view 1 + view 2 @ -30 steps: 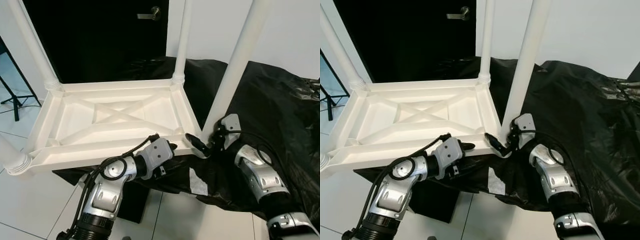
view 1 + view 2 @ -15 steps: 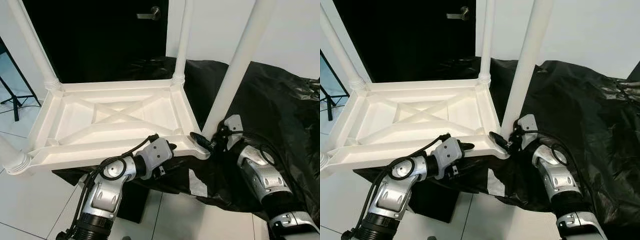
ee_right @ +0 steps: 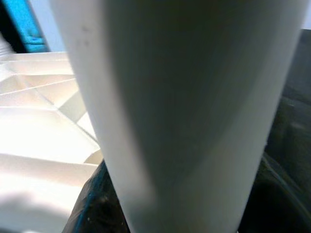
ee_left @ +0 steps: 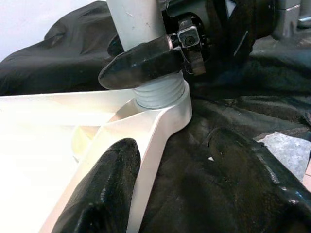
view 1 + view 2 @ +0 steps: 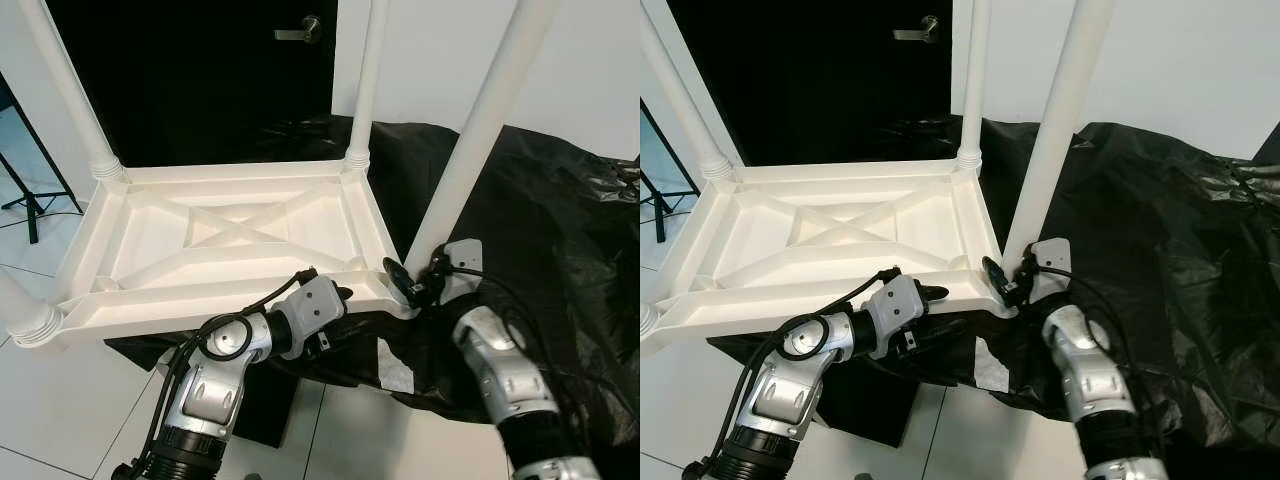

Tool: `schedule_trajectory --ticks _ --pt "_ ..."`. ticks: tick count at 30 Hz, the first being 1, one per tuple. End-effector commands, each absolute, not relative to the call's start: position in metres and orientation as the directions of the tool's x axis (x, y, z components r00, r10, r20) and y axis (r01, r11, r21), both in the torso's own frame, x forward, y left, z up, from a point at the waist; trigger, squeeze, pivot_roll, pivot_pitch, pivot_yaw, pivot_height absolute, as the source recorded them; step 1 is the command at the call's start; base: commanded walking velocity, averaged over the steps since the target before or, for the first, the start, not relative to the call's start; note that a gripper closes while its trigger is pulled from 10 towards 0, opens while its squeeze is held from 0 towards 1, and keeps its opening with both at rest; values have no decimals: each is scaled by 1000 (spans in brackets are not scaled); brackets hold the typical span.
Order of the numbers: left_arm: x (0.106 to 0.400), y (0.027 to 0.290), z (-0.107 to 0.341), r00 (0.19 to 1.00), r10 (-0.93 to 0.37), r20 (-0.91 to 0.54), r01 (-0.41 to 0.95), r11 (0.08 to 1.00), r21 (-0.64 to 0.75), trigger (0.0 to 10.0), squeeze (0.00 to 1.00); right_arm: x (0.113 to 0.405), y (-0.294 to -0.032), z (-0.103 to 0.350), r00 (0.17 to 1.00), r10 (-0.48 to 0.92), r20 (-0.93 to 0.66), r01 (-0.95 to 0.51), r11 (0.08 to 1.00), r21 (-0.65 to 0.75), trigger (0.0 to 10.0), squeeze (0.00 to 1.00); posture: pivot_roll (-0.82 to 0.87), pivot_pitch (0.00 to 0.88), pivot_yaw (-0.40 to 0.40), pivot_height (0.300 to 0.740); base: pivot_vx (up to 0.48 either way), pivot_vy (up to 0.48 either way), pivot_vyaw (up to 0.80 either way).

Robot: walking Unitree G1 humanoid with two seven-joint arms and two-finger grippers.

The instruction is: Building children table

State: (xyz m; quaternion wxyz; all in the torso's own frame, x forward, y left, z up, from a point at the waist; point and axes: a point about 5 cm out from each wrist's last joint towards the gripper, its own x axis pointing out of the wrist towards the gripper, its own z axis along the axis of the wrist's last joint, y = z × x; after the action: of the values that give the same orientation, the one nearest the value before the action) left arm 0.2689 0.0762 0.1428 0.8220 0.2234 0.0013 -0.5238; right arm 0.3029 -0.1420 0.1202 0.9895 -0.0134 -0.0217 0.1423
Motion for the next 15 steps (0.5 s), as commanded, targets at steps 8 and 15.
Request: schedule_trajectory --ticks 8,15 --pt "274 77 146 549 -815 -184 803 454 386 10000 0 291 -135 103 999 14 -45 -15 1000 -22 10000 0 -3 0 -36 740 0 0 0" --pt "274 78 146 547 -815 -191 804 448 392 10000 0 285 -126 110 1000 23 -18 -23 1000 -4 10000 0 -8 0 -36 740 0 0 0"
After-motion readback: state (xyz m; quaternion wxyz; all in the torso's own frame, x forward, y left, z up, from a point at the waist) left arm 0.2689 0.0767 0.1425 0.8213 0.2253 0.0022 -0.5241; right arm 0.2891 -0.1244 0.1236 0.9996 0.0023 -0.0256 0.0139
